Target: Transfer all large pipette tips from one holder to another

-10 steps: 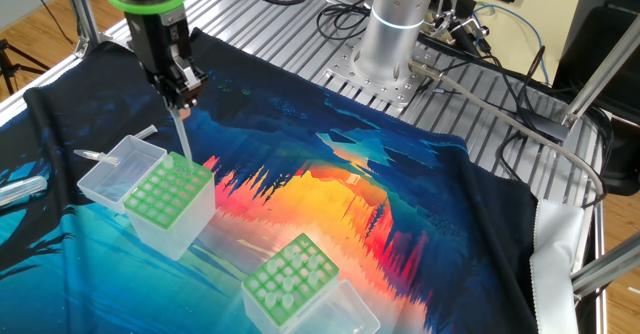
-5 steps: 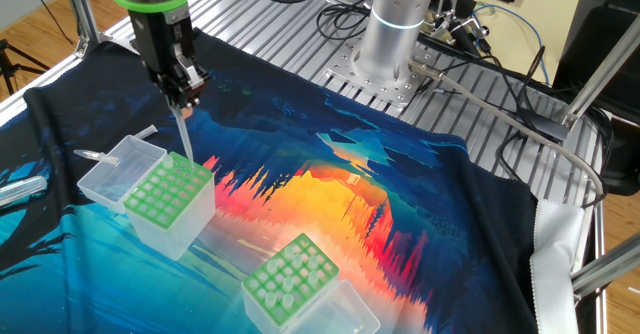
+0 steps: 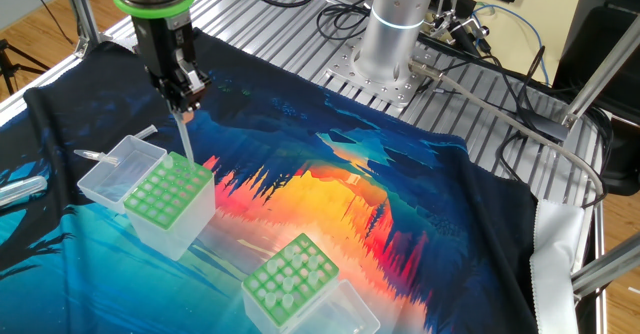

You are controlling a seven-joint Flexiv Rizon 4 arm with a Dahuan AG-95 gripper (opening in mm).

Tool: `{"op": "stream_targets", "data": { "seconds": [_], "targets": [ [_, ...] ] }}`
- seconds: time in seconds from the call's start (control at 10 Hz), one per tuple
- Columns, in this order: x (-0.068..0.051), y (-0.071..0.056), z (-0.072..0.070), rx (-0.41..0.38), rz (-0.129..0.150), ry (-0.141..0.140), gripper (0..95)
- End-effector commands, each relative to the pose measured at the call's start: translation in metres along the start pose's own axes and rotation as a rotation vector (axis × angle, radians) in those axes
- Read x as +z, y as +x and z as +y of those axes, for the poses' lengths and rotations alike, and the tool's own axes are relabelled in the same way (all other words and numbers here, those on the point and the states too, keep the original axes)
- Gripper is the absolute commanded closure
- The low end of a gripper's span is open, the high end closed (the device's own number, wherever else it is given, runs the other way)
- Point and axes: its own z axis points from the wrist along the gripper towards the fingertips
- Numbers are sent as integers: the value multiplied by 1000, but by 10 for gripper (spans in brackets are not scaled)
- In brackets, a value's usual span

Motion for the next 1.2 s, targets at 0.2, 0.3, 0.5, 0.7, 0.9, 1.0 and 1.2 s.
{"op": "stream_targets", "data": {
  "seconds": [0.2,0.3,0.5,0.7,0.9,1.0,1.2],
  "targets": [
    [12,-5,5,7,-9,7,950],
    [17,-6,7,8,-14,15,950],
    [23,-7,9,27,-14,23,950],
    [23,-6,9,50,-6,33,760],
    [24,-6,9,64,0,38,760],
    [24,-5,9,64,0,38,760],
    [25,-2,10,82,18,18,760]
  ]
}}
